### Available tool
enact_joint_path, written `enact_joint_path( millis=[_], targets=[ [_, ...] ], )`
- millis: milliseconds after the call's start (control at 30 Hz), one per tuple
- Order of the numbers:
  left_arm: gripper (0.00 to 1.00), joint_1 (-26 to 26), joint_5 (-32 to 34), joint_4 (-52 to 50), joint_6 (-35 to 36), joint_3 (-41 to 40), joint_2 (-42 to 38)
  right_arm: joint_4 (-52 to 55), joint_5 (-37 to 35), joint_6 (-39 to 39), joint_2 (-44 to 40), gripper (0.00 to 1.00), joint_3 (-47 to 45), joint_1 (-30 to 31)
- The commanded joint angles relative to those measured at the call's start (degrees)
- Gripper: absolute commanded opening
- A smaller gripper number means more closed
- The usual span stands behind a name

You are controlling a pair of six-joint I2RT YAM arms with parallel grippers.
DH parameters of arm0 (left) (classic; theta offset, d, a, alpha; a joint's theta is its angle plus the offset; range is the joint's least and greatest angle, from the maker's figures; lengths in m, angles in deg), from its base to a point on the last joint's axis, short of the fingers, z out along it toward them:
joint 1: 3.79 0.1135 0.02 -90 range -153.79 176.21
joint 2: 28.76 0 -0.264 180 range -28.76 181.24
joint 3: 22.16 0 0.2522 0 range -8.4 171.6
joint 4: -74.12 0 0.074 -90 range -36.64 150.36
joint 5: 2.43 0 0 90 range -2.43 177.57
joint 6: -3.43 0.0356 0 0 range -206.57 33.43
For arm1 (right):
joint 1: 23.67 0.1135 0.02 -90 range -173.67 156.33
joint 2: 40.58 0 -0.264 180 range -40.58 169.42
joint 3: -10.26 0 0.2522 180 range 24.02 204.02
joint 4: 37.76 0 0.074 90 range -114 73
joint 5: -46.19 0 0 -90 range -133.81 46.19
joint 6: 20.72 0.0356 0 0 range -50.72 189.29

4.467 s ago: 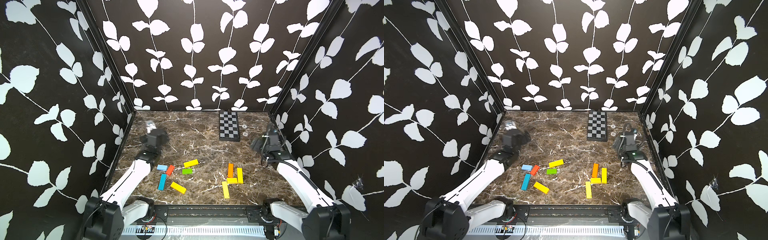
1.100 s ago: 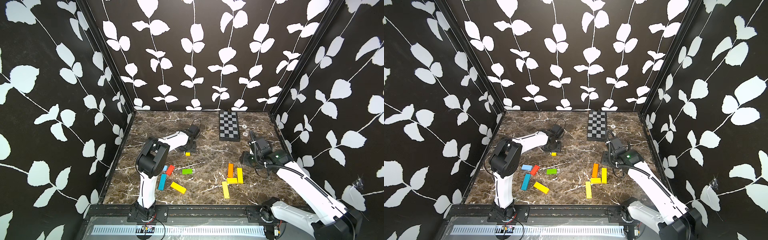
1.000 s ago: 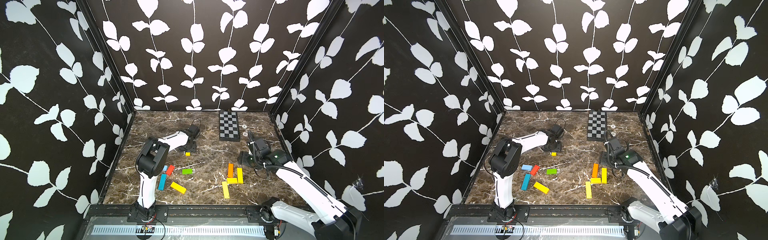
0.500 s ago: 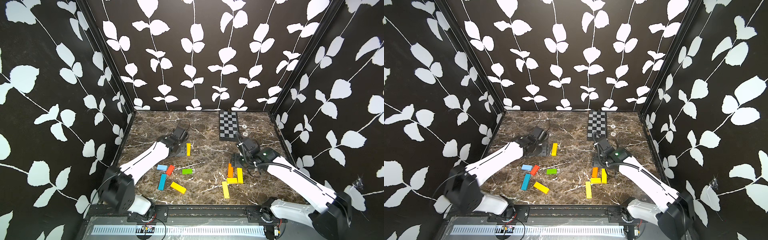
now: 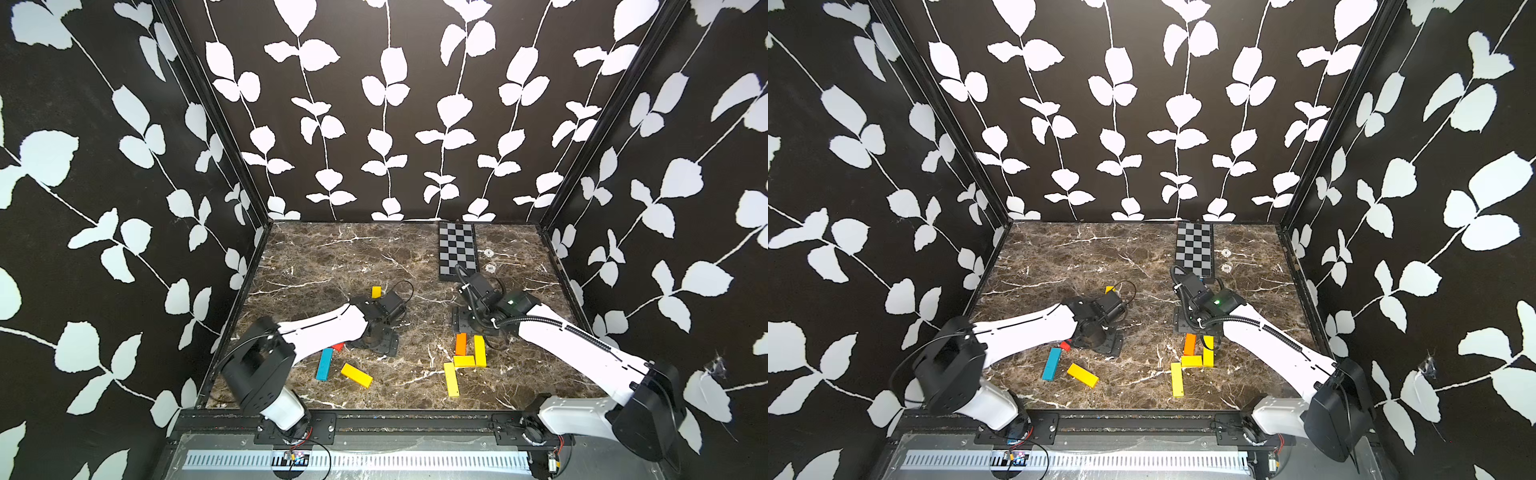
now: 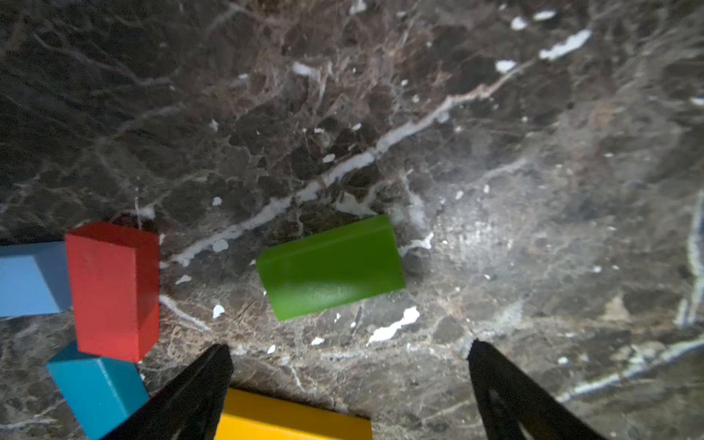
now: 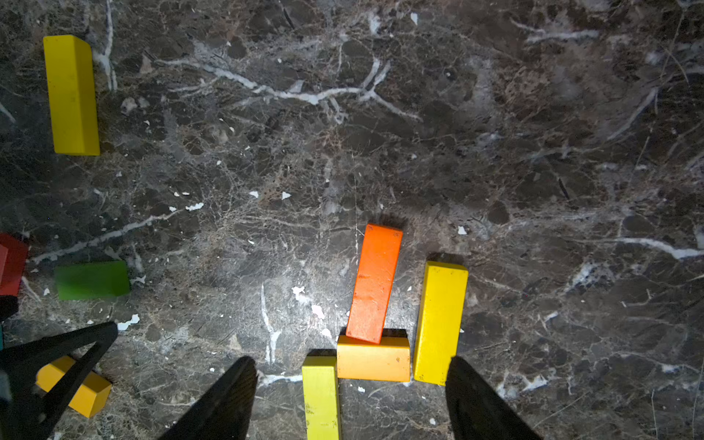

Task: Assemble the letter h with building blocks
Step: Pick up the building block from the center of the board.

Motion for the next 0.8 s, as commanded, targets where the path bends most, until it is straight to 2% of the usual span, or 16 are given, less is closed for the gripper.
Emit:
enact_joint_path(
  millis=[0,333,467,700,767],
  targets=[
    [0.99,0.0,0.9,2.0,-2.6,-1.0,0.3,1.6,-1.8,1.1,-1.9,0.77,0.3,0.2],
    [0.83,0.2,2.9,5.1,-7.3,-0.9,5.3,2.0,-1.4,0.7,-1.8,0.75,0.9,0.2],
    [0.74,0.2,4.7,4.8,-8.4,-0.5,6.6,2.4,-1.5,0.2,-1.7,0.72,1.1,0.2],
    [0.53,0.9,6.2,3.3,-5.3,4.3,9.8,2.7,-1.5,0.0,-1.3,0.68,2.2,0.2],
    [0.5,2.1,6.0,3.2,-3.5,6.0,10.7,2.9,-1.5,0.0,-1.3,0.68,2.5,0.2]
  ],
)
